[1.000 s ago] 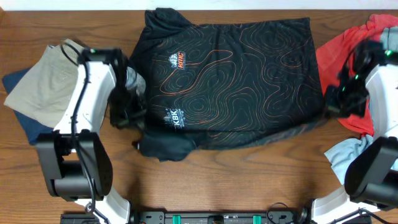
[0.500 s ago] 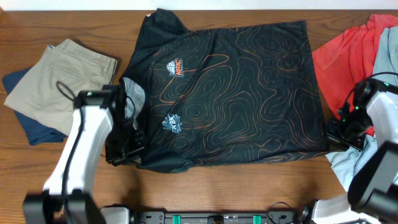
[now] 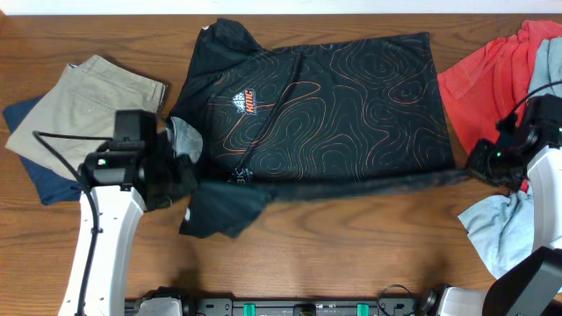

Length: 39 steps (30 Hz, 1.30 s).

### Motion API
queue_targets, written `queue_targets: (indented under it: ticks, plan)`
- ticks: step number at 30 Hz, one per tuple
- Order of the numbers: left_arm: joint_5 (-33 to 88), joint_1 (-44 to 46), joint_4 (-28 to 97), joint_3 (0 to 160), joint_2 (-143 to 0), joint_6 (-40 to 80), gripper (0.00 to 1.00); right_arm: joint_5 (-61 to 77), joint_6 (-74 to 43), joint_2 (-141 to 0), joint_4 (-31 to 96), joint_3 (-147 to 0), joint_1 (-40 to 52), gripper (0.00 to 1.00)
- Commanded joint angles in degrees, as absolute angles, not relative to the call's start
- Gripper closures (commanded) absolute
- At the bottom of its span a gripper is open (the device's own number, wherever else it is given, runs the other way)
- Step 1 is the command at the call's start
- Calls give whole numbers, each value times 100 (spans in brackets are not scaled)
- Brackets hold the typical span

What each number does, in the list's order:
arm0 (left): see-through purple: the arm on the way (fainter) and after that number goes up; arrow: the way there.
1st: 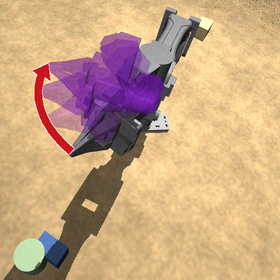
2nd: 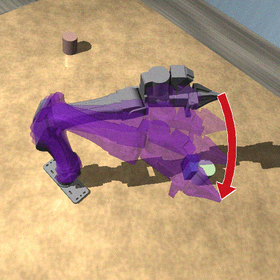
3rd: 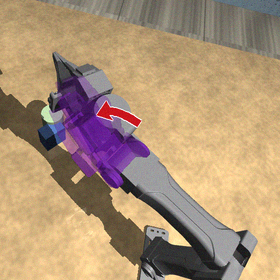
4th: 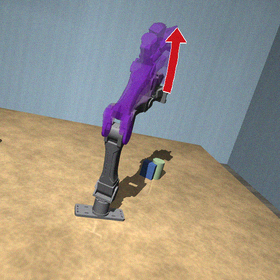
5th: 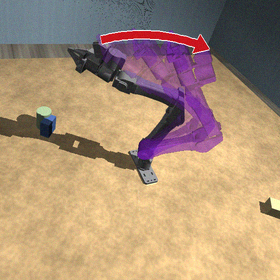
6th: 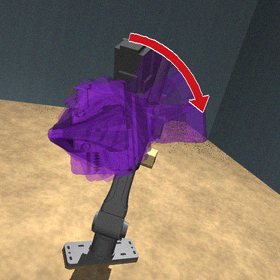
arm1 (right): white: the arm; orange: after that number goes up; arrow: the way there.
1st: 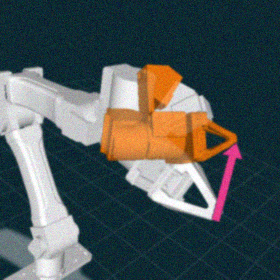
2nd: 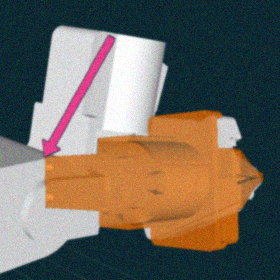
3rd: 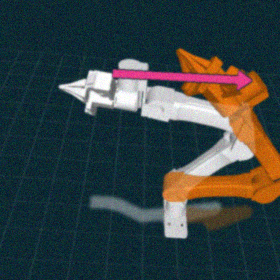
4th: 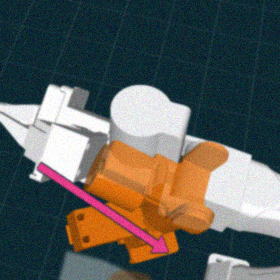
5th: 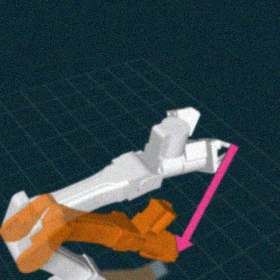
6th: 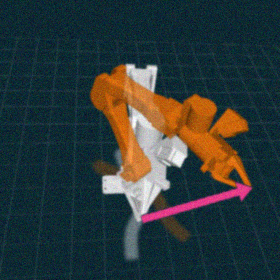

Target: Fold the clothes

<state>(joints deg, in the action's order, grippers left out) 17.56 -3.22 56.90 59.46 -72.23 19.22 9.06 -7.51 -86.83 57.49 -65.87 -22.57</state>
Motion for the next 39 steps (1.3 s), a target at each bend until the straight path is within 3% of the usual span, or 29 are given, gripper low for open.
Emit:
queue_targets:
  ticks: [1, 19, 20, 22, 23, 24, 25, 39]
  plan:
    - [1686, -517, 5360, 5931, -7384, 2180, 94, 1299, -827, -8683, 5446, -6589, -2265, 99]
    - [1693, -554, 3033, 5931, -8731, 2178, 94, 1299, -954, -9275, 3291, -6587, -1612, 99]
    - [1693, -543, 2845, 5931, -8761, 2178, 91, 1297, -987, -9356, 3096, -6589, -1557, 95]
    - [1710, -545, 2508, 5931, -8779, 2176, 61, 1291, -985, -9520, 2777, -6589, -1470, 72]
    - [1710, -543, 2443, 5931, -8777, 2178, 48, 1291, -987, -9596, 2672, -6587, -1446, 65]
    - [1743, -543, 2432, 5931, -8777, 2176, 38, 1286, -1033, -9651, 2622, -6589, -1431, 61]
    - [1787, -543, 2491, 5931, -8774, 2176, 35, 1280, -1072, -9695, 2611, -6589, -1428, 59]
    - [1881, -23, 4648, 5922, -8777, 1461, 31, 242, -1070, -9795, 4283, -6556, -1428, 58]
